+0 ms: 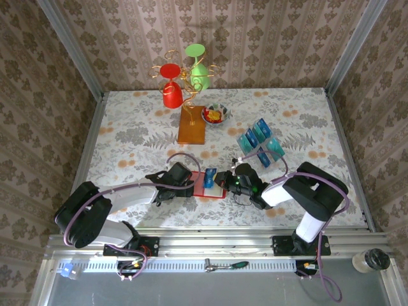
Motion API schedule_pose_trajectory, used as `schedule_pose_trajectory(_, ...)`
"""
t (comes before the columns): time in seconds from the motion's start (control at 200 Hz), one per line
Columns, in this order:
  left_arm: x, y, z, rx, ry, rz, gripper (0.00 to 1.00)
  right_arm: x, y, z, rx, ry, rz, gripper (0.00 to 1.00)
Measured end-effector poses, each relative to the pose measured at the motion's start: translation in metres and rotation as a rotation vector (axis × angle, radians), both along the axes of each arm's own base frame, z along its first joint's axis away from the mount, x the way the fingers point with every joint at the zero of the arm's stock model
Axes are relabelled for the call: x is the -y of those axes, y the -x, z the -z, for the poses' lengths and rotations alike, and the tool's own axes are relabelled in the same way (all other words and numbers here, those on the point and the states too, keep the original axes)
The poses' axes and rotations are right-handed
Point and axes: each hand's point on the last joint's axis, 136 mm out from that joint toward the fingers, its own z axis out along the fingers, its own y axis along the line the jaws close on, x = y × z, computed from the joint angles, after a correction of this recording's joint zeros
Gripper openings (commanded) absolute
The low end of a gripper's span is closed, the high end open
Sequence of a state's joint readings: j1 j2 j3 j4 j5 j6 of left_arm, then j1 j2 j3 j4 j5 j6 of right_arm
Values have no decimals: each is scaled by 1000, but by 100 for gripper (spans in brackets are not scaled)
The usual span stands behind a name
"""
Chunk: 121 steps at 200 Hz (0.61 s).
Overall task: Put the credit cards into the card holder
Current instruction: Insert the credit card into the card slot.
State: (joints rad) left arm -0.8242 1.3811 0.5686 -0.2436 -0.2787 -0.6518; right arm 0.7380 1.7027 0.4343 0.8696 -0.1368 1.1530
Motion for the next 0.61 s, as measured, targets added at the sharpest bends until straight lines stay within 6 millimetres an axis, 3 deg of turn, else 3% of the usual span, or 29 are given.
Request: schedule_pose_trajectory(0.605, -1, 0, -1, -1, -6, -1, 100, 0, 11, 9, -22, -5, 3, 0)
